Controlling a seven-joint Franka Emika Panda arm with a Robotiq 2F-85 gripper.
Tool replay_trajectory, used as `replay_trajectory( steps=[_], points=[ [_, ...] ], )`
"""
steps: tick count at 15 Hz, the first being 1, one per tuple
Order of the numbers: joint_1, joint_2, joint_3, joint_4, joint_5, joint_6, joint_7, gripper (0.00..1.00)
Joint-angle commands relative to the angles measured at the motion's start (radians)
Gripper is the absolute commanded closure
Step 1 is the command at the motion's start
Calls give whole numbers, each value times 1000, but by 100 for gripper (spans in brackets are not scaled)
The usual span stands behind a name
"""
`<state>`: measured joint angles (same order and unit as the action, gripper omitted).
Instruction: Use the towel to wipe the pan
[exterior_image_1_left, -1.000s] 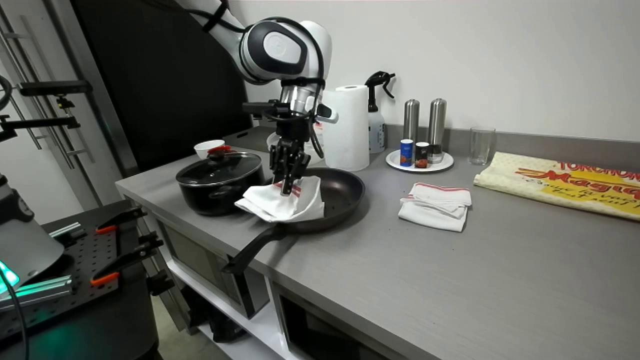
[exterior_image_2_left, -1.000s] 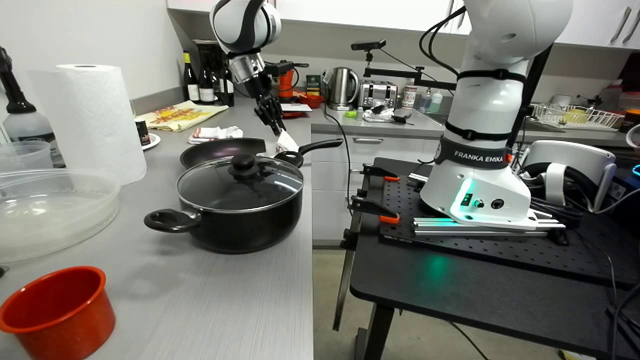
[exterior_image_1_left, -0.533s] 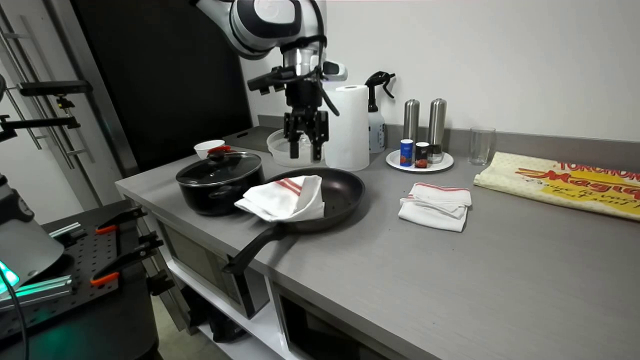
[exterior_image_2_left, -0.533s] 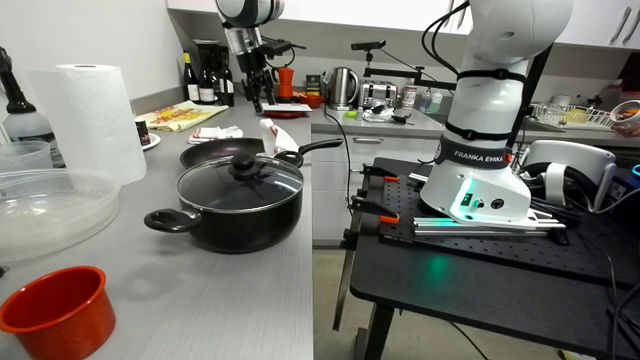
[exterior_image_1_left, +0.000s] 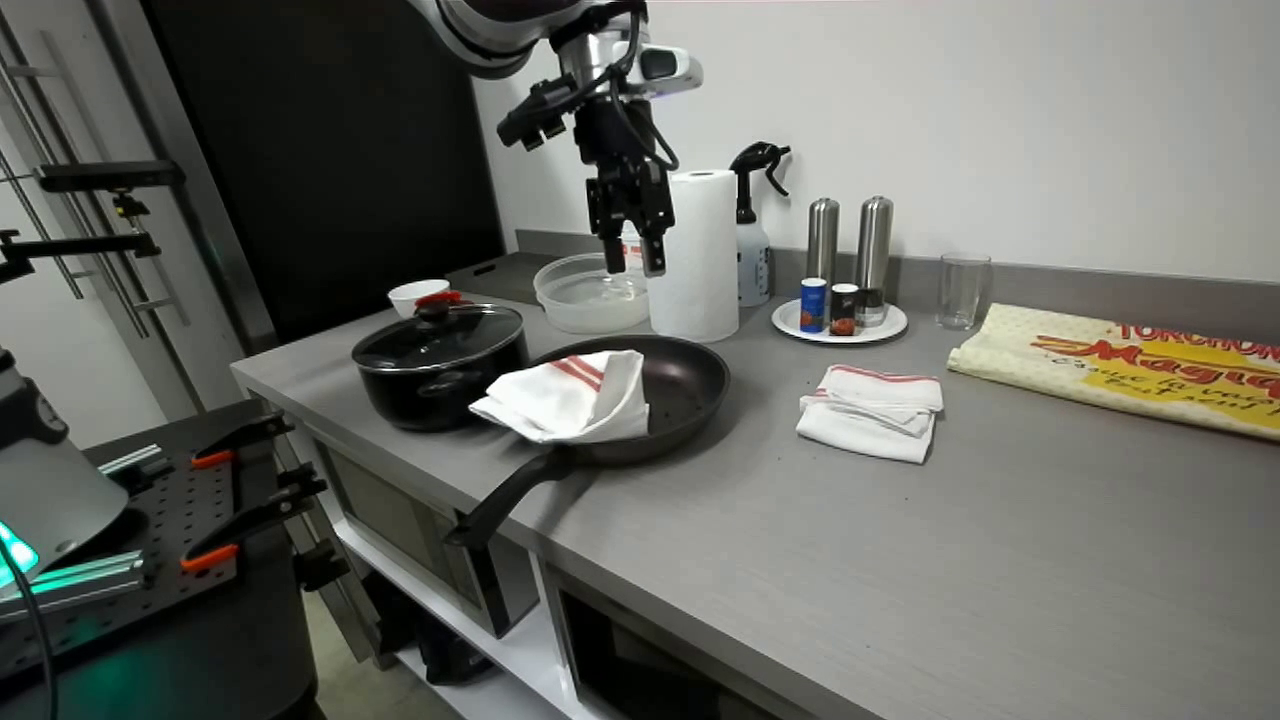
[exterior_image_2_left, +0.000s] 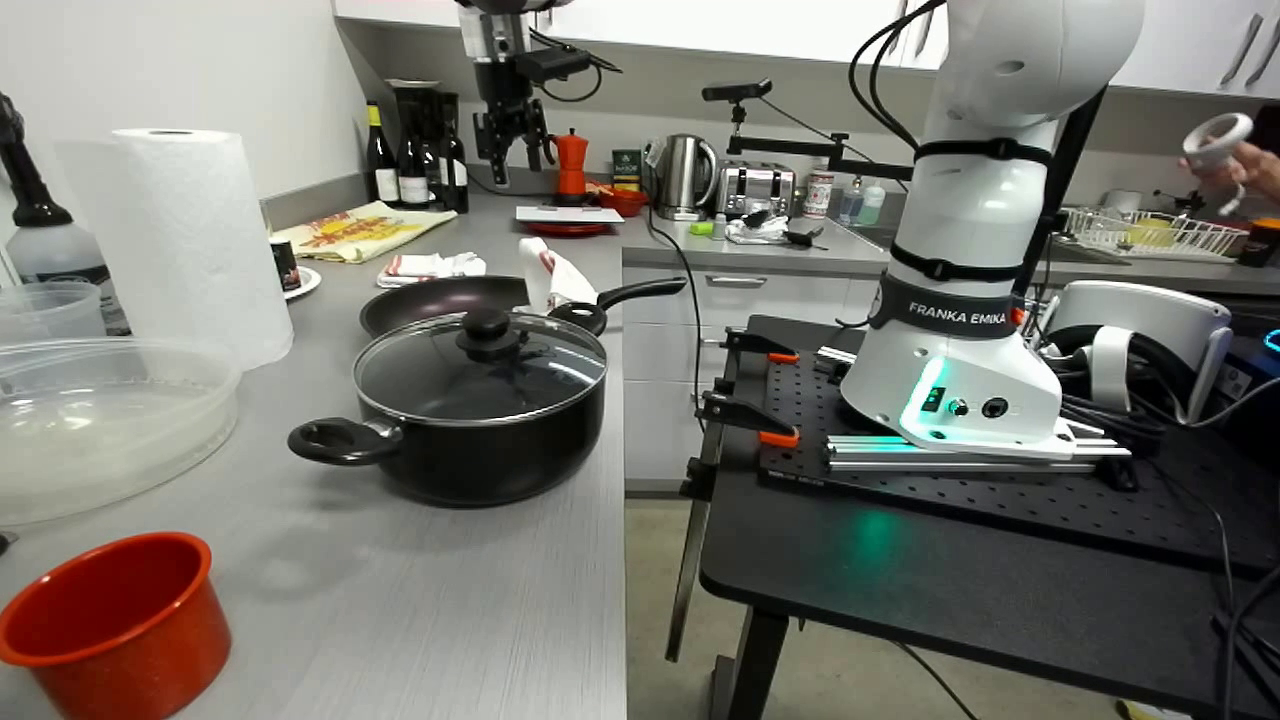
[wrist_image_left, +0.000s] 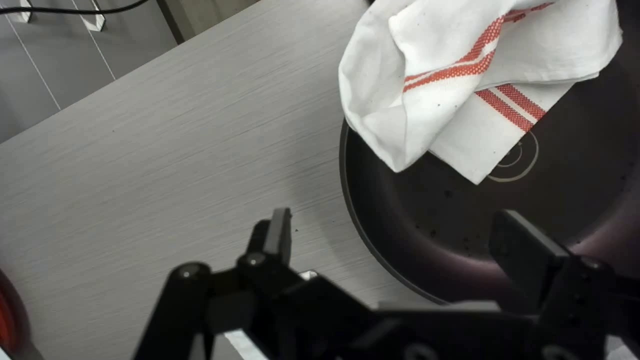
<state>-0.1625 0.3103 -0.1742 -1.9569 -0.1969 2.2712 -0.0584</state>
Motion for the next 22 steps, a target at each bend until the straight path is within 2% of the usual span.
replay_trajectory(
  steps=[1,5,10,16,22],
  points=[
    [-2,0,1,0,0,-1,1,0],
    [-2,0,1,-1,0,0,3,0],
    [-6,84,9,29,-9,19,-55,0],
    [-12,175,29,8,-8,67,-132,0],
    [-14,205,28,-35,-19,96,-174,0]
  ],
)
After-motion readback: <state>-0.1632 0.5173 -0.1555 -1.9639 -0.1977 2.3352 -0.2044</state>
